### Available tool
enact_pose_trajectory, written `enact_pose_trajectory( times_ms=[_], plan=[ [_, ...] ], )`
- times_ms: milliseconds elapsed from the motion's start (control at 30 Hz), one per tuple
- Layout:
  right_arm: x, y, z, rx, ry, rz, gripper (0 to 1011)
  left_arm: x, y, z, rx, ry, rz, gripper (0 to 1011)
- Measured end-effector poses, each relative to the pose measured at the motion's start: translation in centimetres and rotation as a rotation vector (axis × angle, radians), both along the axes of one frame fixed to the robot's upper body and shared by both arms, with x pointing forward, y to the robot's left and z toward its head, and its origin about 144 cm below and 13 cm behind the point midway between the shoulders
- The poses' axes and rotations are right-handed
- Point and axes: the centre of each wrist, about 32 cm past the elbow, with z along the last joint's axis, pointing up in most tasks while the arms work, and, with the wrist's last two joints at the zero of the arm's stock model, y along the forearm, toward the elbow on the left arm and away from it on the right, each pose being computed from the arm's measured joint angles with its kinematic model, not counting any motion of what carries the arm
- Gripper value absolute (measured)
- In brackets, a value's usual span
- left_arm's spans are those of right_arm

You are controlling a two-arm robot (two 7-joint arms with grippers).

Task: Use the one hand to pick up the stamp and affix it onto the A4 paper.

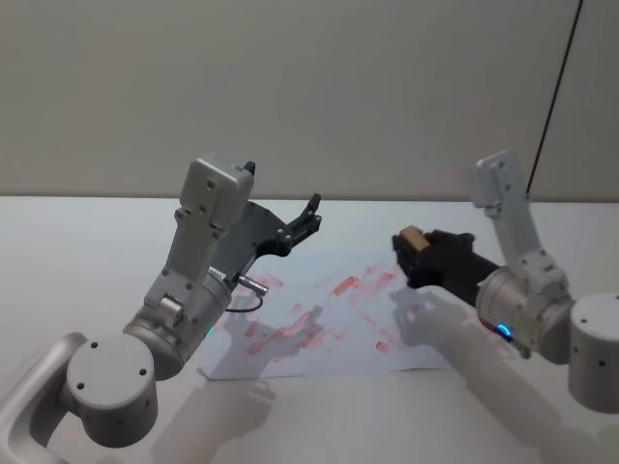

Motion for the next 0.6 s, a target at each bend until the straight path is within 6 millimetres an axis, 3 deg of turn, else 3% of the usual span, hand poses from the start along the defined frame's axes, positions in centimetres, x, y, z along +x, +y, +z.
enact_pose_trajectory(
  times_ms=[600],
  plan=[
    [1.8,2.4,-1.6,-0.073,0.233,0.171,219,0.0,0.0,0.0,0.0,0.0,0.0,1003]
  ],
)
